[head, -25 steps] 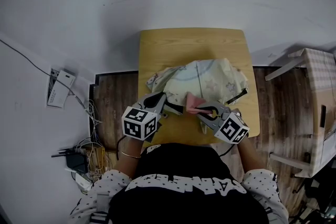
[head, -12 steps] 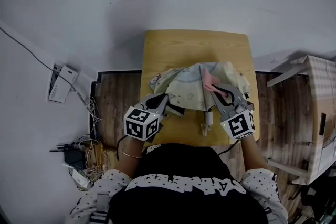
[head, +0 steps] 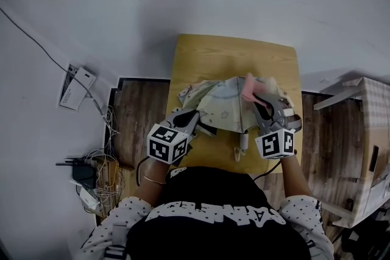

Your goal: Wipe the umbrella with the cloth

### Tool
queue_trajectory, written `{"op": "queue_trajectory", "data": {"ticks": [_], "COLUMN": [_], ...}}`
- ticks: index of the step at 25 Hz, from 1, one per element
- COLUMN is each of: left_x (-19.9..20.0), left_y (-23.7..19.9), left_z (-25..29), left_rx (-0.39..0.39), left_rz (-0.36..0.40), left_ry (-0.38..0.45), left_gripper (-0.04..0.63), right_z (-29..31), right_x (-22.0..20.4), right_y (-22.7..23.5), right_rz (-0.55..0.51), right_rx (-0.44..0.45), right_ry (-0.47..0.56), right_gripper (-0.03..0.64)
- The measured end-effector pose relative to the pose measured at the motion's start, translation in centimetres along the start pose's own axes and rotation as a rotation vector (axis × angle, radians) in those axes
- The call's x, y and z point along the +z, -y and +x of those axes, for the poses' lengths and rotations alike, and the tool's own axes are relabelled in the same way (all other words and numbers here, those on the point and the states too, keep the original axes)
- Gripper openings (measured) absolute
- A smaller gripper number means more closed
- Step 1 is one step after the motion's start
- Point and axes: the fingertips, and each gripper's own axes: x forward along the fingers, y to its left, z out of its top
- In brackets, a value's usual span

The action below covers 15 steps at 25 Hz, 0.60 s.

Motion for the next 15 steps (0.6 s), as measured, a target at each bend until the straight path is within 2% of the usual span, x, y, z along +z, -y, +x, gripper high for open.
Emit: {"op": "queue_trajectory", "data": {"ticks": [4,7,15], "left_x": [0.0,-0.1,-0.3], "left_y": [0.0,0.1,-0.3], "left_z": [-0.1,-0.2,-0.2], "left_rx": [0.016,0.033,0.059], "left_rz": [-0.01,-0.016,-0.033], "left_ry": [0.006,0.008,0.007], "left_gripper": [0.004,0.003,0.004], "right_z": [1.0,1.6,2.2], "right_x": [0.0,-1.2,-3.7], "right_y": [0.0,0.0,-1.2], "right_rz": [-0.126,-0.173,-0.116], "right_rx": [0.001,0.009,0.09], "right_ry": [-0.023,-0.055,-0.12], "right_gripper": [0.034,0.034,0.034]}}
